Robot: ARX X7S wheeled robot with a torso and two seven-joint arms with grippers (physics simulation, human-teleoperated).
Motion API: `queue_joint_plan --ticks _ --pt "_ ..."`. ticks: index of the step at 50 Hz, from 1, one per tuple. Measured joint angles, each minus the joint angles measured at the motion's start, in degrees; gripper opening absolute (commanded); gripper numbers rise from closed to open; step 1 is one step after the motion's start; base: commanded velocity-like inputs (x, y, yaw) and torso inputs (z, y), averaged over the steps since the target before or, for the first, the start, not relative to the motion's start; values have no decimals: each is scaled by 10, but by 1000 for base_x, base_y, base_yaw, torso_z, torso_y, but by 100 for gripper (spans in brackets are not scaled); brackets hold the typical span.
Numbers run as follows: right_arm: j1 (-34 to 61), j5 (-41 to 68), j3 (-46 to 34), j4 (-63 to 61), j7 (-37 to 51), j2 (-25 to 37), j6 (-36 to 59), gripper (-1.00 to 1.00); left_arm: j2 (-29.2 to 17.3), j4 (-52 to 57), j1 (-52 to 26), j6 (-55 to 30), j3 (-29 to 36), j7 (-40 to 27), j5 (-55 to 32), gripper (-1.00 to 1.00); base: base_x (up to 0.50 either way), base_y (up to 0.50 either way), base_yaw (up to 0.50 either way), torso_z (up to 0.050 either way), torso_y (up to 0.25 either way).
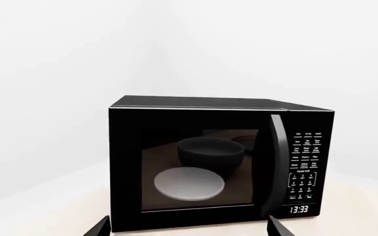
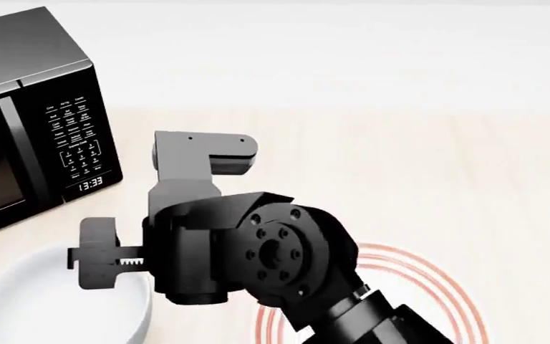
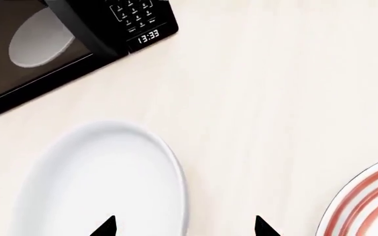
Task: Put the white bowl to the right of the plate.
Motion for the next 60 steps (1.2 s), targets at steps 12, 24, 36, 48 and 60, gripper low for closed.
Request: queue_joint_plan --ticks 12,24,36,48,60 --pt "50 104 -127 74 -44 0 -53 100 -3 6 0 -6 6 -3 0 100 0 0 0 0 0" --pt "92 221 -262 127 -97 -1 -110 100 -5 4 1 -1 8 -4 0 100 0 0 0 0 0" --pt "128 372 -414 160 -147 -1 -180 100 -6 5 6 6 8 -5 -2 100 0 0 0 0 0" --pt "131 424 -473 167 -162 -2 -214 100 -7 7 11 11 9 -7 -3 100 0 0 0 0 0" --pt "114 431 -491 173 -166 -2 -227 100 -9 10 14 15 9 -10 -5 100 0 0 0 0 0"
